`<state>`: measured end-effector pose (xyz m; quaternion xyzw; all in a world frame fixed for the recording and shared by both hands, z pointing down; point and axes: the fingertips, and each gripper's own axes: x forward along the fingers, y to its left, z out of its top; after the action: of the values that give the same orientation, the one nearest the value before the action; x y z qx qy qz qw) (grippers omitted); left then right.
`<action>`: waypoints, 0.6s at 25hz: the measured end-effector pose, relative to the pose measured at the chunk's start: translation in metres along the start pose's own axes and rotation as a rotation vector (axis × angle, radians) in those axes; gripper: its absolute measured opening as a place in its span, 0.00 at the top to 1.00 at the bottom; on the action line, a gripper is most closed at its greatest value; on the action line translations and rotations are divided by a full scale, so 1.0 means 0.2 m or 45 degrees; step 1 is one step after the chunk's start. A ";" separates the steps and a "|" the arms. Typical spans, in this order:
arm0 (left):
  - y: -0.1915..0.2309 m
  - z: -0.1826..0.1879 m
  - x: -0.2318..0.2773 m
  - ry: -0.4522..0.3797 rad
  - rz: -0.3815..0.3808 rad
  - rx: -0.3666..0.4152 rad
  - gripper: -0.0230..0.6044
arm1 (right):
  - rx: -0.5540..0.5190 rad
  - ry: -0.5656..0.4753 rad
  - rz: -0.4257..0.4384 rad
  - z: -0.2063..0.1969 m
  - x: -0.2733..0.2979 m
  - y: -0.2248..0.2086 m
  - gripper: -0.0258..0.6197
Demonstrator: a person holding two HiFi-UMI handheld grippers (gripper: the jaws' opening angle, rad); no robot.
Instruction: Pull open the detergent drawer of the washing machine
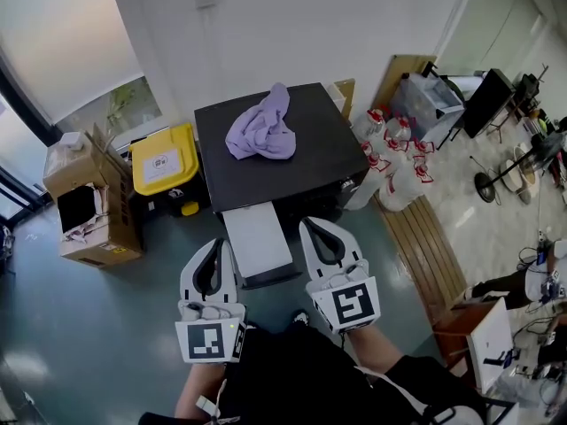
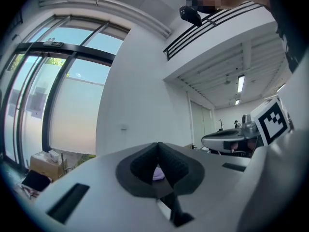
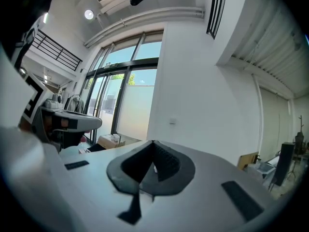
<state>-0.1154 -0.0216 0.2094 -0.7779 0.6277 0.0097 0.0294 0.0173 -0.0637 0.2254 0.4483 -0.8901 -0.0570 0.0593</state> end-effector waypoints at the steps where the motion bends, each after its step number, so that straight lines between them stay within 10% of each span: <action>1: 0.00 0.00 -0.01 0.002 0.003 -0.007 0.93 | 0.004 0.002 -0.001 0.00 0.00 0.00 0.95; 15: 0.00 -0.02 -0.05 0.002 0.003 -0.029 0.93 | -0.028 0.006 0.001 -0.02 -0.02 0.04 0.95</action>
<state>-0.1170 -0.0120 0.2131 -0.7773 0.6286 0.0163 0.0198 0.0139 -0.0568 0.2295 0.4473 -0.8895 -0.0655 0.0663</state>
